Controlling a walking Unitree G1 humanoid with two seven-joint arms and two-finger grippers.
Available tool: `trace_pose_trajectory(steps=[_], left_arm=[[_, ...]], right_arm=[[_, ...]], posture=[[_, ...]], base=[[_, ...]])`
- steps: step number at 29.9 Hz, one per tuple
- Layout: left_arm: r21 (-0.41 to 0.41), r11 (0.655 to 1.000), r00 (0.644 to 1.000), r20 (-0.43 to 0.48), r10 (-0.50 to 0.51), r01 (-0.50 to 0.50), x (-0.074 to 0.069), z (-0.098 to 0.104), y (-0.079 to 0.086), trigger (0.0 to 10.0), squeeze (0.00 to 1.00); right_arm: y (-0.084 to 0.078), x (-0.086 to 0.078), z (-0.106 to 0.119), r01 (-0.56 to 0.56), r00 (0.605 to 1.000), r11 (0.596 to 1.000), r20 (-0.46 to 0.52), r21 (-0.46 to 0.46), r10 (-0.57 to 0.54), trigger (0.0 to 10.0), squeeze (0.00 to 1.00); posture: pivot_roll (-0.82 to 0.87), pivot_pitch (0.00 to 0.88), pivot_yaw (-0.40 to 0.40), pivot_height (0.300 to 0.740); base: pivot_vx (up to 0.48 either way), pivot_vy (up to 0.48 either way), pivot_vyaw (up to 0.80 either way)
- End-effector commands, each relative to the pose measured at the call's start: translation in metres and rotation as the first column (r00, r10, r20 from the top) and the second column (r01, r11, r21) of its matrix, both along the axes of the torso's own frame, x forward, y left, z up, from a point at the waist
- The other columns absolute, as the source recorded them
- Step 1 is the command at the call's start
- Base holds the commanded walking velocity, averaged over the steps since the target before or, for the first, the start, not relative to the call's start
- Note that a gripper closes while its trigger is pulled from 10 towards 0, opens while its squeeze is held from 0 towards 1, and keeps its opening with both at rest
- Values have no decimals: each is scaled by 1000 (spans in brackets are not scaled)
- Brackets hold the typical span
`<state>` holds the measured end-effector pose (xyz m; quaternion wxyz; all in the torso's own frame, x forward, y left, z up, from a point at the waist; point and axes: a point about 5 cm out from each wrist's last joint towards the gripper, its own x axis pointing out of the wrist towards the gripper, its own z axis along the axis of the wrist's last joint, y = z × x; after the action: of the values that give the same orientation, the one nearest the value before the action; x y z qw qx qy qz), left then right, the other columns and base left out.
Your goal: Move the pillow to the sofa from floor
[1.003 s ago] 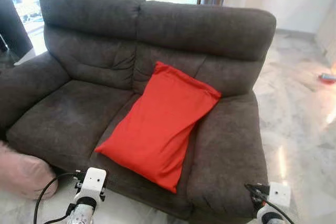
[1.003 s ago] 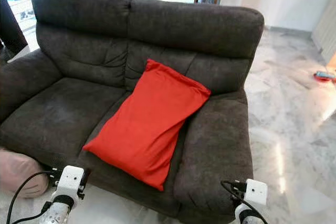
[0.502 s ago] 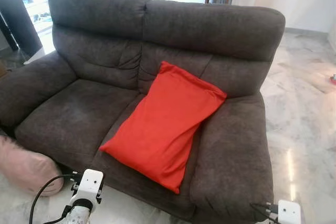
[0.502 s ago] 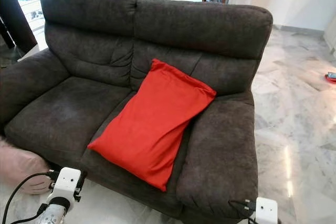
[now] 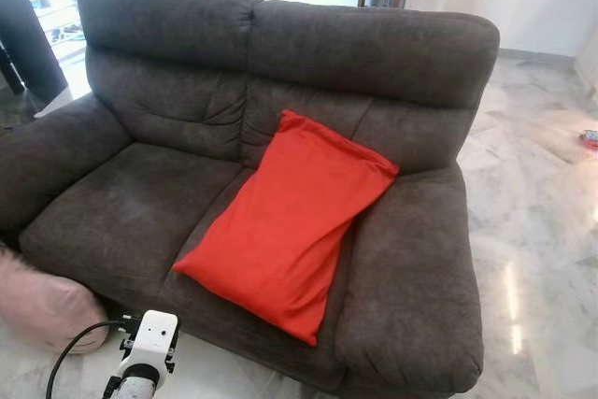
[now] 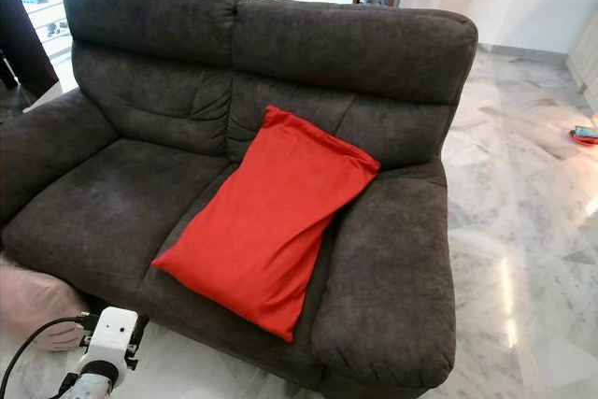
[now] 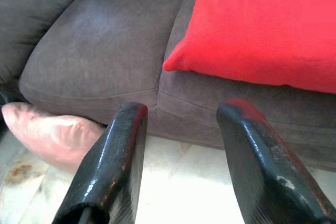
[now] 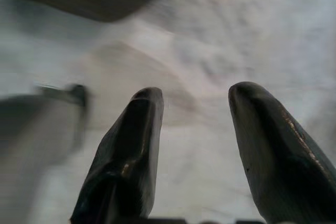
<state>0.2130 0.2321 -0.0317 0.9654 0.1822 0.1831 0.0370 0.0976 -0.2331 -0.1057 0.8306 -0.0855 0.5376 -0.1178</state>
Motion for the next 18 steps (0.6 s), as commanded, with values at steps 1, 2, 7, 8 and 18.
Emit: trace_pose_trajectory(steps=[1, 2, 7, 8, 18], left_arm=[[-24, 1000, 1000, -11, 13, -13, -1, -1, 1, 10000, 0], [-35, 999, 1000, -19, 23, -24, -1, -2, 1, 10000, 0], [-98, 990, 989, -124, 86, -98, -12, -15, 4, 10000, 0], [-94, 990, 984, -150, 94, -109, -17, -18, 5, 10000, 0], [-55, 982, 870, -475, 135, -183, -82, -55, 12, 10000, 0]], right_arm=[[11, 15, 2, -13, 998, 997, 62, 82, 8, 10000, 0], [17, 18, 2, -29, 997, 993, 70, 118, 21, 10000, 0], [28, 23, 1, -91, 995, 985, 52, 147, 84, 10000, 0], [29, 24, 1, -100, 994, 984, 51, 150, 93, 10000, 0], [22, 19, 0, -103, 995, 989, 28, 110, 101, 10000, 0]], posture=[[93, 0, -26, 740], [90, 0, -26, 740], [94, 0, -27, 740], [95, 0, -28, 740], [96, 0, -36, 740]], base=[[0, 0, 0], [0, 0, 0], [0, 0, 0], [0, 0, 0], [0, 0, 0]])
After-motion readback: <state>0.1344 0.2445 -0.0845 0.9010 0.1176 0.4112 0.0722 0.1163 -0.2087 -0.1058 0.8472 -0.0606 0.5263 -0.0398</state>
